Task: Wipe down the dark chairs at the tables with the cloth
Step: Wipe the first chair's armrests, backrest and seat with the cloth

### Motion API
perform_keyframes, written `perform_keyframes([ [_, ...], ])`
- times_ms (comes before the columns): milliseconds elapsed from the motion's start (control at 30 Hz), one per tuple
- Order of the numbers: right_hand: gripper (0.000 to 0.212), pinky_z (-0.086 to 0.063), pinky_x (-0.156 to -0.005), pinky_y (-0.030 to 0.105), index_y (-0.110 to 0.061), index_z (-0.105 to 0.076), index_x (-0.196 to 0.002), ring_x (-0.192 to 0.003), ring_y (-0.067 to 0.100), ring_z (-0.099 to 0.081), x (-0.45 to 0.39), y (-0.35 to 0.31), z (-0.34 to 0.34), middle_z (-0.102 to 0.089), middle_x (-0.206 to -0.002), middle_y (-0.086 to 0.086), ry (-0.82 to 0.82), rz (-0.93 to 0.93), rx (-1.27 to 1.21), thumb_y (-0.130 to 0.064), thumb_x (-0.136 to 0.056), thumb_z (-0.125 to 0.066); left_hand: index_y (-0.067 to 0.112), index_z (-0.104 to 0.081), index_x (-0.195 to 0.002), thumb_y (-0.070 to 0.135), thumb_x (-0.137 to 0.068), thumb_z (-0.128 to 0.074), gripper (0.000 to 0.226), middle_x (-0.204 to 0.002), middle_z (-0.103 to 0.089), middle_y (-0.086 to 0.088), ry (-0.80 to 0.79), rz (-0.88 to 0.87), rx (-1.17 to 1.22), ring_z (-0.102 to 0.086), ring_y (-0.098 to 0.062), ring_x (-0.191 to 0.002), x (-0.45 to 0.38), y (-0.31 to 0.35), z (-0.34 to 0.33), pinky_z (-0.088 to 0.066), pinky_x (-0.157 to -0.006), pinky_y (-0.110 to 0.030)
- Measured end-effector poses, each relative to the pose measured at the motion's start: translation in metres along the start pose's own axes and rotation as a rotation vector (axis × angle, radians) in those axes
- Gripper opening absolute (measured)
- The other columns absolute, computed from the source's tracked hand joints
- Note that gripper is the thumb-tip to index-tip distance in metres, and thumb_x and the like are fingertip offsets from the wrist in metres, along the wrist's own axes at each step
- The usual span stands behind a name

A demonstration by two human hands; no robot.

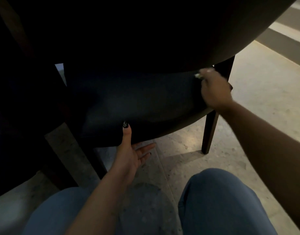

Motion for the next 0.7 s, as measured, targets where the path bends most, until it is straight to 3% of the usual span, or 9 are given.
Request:
perform_keyframes([
  [133,0.045,-0.016,-0.113,0.030,-0.021,-0.040,-0.143,-0.140,0.018,-0.031,0.022,-0.045,-0.025,-0.040,-0.148,0.005,-0.213,0.314,-0.022,-0.014,-0.099,-0.041,0.032,-0.051,-0.113,0.075,-0.063,-0.050,0.066,-0.098,-0.076,-0.004,0.070,-0.014,0.071,-0.072,-0.025,-0.093,-0.001,-0.001,-0.003,-0.052,-0.080,-0.038],
  [200,0.042,-0.028,-0.112,0.036,-0.024,-0.041,-0.141,-0.131,0.021,-0.042,0.007,-0.027,-0.013,-0.044,-0.143,0.008,-0.238,0.210,-0.068,-0.016,-0.100,-0.038,0.032,-0.052,-0.114,0.074,-0.064,-0.051,0.065,-0.096,-0.076,-0.002,0.078,-0.007,0.093,-0.073,-0.024,-0.093,0.001,-0.002,-0.003,-0.052,-0.079,-0.038],
  [267,0.032,-0.040,-0.104,0.043,-0.021,-0.049,-0.129,-0.121,0.028,-0.051,-0.011,-0.001,0.006,-0.050,-0.133,0.014,-0.160,0.036,-0.088,-0.019,-0.101,-0.034,0.029,-0.051,-0.119,0.073,-0.071,-0.051,0.064,-0.096,-0.076,-0.001,0.107,0.000,0.114,-0.073,-0.022,-0.093,0.004,-0.003,-0.001,-0.051,-0.075,-0.036],
  [333,0.027,-0.036,-0.106,0.043,-0.018,-0.054,-0.119,-0.128,0.033,-0.043,-0.013,0.008,0.012,-0.048,-0.135,0.017,-0.072,-0.019,-0.060,-0.020,-0.100,-0.035,0.026,-0.052,-0.124,0.067,-0.082,-0.051,0.058,-0.100,-0.075,-0.003,0.158,-0.008,0.162,-0.072,-0.022,-0.093,0.009,-0.004,0.000,-0.049,-0.073,-0.034],
  [400,0.029,-0.031,-0.109,0.037,-0.018,-0.056,-0.122,-0.131,0.027,-0.038,-0.006,-0.002,0.004,-0.047,-0.137,0.013,-0.052,0.034,-0.076,-0.017,-0.097,-0.040,0.024,-0.051,-0.130,0.062,-0.087,-0.053,0.057,-0.106,-0.073,-0.006,0.256,-0.022,0.247,-0.071,-0.024,-0.094,0.013,-0.001,0.006,-0.047,-0.072,-0.033],
  [500,0.037,-0.029,-0.113,0.045,-0.020,-0.049,-0.132,-0.135,0.023,-0.037,0.006,-0.014,-0.007,-0.046,-0.141,0.010,-0.093,0.087,-0.122,-0.013,-0.097,-0.042,0.023,-0.049,-0.133,0.058,-0.084,-0.057,0.061,-0.114,-0.067,-0.004,0.399,-0.063,0.394,-0.067,-0.021,-0.093,0.015,0.009,0.026,-0.047,-0.070,-0.031],
  [567,0.041,-0.029,-0.113,0.046,-0.024,-0.041,-0.137,-0.135,0.021,-0.037,0.012,-0.023,-0.008,-0.042,-0.144,0.009,-0.163,0.145,-0.135,-0.016,-0.098,-0.044,0.025,-0.055,-0.130,0.056,-0.083,-0.058,0.056,-0.120,-0.065,-0.003,0.406,-0.102,0.452,-0.065,-0.021,-0.102,0.015,0.017,0.035,-0.048,-0.070,-0.031],
  [700,0.055,-0.032,-0.100,0.035,-0.021,-0.030,-0.139,-0.115,0.011,-0.036,0.019,-0.040,-0.001,-0.040,-0.135,0.008,-0.236,0.248,-0.121,-0.039,-0.092,-0.053,0.028,-0.056,-0.129,0.057,-0.081,-0.060,0.056,-0.119,-0.066,-0.001,0.368,-0.107,0.465,-0.064,-0.021,-0.104,0.013,0.019,0.039,-0.050,-0.073,-0.032],
])
Point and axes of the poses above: each hand's wrist, its own x-axis away from the middle knuckle, its own z-axis out of the back of the hand, y = z × x, the point moved 6 cm from there along -x, towards the middle knuckle
